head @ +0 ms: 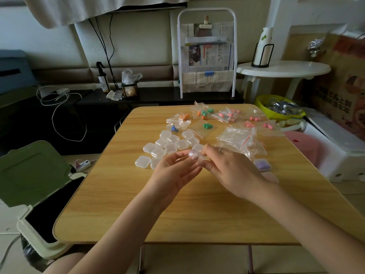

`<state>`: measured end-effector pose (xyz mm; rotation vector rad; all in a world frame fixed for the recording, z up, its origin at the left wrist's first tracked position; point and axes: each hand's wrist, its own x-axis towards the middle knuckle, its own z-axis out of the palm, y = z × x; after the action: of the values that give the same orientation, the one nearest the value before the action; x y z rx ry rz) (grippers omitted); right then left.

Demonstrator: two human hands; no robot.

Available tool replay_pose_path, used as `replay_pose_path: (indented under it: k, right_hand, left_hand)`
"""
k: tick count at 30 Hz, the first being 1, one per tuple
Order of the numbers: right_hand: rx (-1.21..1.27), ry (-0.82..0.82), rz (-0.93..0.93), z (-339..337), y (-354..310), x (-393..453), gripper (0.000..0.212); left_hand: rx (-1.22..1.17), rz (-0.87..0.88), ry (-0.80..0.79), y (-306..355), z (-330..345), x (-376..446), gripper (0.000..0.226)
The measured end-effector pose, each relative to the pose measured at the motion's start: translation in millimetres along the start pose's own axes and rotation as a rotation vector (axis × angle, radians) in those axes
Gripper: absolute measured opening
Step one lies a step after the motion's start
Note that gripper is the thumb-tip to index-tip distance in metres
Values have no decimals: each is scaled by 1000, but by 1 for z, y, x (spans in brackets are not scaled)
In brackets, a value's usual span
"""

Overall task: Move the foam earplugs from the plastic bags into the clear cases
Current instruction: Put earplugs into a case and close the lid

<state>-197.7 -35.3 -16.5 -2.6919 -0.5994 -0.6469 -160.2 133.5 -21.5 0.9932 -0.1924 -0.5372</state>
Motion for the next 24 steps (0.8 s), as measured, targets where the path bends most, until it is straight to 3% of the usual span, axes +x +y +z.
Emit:
replay_pose_path:
  k: [5, 10, 15, 21, 24]
  right_hand:
    - [-40, -63, -5, -1, -1, 1, 13]
    - [-174, 75, -15, -1, 0, 2, 8]
    - [-81, -9, -33, 0, -2, 1, 35]
    - [-95, 6, -49, 4, -5, 1, 24]
    - [-75, 10, 20, 1, -1, 1, 33]
  left_hand:
    - [16, -13, 54, 1, -2, 2, 42]
    - [66, -27, 42, -1, -2, 1, 45]
    - [-85, -87, 51, 1, -4, 3, 37]
    - [-102, -57, 28, 4, -4, 4, 41]
    - [-53, -63, 41, 1, -4, 4, 38]
